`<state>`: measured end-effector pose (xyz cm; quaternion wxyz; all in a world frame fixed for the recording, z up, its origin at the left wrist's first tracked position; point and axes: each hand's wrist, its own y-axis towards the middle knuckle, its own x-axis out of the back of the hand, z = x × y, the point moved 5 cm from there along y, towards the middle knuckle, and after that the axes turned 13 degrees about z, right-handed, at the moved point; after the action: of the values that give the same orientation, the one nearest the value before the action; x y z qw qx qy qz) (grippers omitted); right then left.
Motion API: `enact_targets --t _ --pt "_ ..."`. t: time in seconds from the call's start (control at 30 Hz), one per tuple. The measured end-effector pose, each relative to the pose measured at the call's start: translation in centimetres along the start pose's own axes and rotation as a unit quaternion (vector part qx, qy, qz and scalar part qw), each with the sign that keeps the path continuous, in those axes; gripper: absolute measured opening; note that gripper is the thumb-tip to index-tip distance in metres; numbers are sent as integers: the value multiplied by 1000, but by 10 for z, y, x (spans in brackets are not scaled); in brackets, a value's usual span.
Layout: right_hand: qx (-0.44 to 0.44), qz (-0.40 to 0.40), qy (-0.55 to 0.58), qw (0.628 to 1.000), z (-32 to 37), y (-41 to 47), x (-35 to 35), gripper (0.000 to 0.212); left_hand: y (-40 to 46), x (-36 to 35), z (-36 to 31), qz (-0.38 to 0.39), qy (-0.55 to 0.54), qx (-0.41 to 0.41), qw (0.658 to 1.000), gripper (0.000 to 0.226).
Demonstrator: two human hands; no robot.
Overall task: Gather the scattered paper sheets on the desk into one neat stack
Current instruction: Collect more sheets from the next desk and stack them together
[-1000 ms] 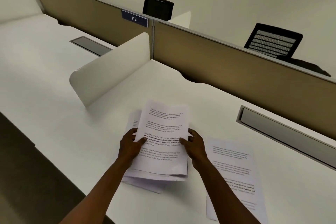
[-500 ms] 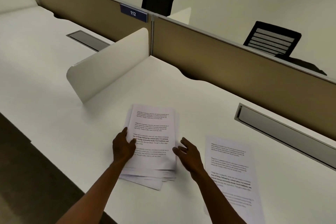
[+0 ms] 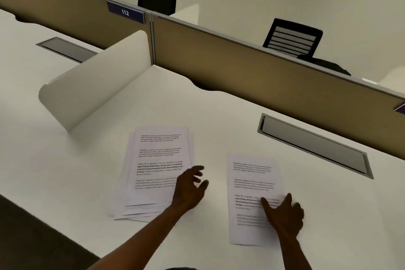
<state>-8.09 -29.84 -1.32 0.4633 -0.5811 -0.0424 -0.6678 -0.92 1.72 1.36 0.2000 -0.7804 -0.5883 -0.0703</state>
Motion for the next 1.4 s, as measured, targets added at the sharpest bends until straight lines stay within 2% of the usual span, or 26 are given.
enact_targets --t 0.1,0.17,0.33,0.53,0.63,0.7,0.8,0.93,1.03,1.13,1.23,1.3,1.4 --pt "-4 4 -35 999 -4 -4 -1 106 -2 -61 -6 154 -7 52 987 54" --pt "-1 4 -43 999 -1 -6 0 107 -3 -84 -7 195 2 85 977 66" --pt "8 -3 -53 999 5 -10 5 102 -2 -108 -14 229 -25 113 967 89" --pt "22 -20 -42 999 7 -13 9 95 2 -112 -7 212 -201 169 941 105" --pt "25 -27 -21 999 10 -18 11 92 1 -114 -8 223 -286 194 911 120" --pt "34 -21 15 999 14 -21 10 92 2 -111 -10 226 -311 207 900 110" --pt "44 -6 64 997 21 -27 6 90 5 -107 -13 241 -300 201 901 75" --pt "62 22 98 993 34 -37 -2 87 6 -107 -16 249 -309 190 898 65" --pt "84 57 179 979 47 -51 -10 80 5 -106 -19 246 -347 182 887 67" --pt "80 111 300 944 55 -57 -22 72 4 -99 -24 237 -406 165 867 71" --pt "76 172 421 887 66 -58 -33 64 5 -86 -30 244 -425 119 864 78" --pt "49 236 524 817 75 -57 -46 56 5 -73 -34 256 -428 84 862 74" --pt "2 339 629 699 88 -60 -66 76 0 -50 -42 267 -440 50 856 66"
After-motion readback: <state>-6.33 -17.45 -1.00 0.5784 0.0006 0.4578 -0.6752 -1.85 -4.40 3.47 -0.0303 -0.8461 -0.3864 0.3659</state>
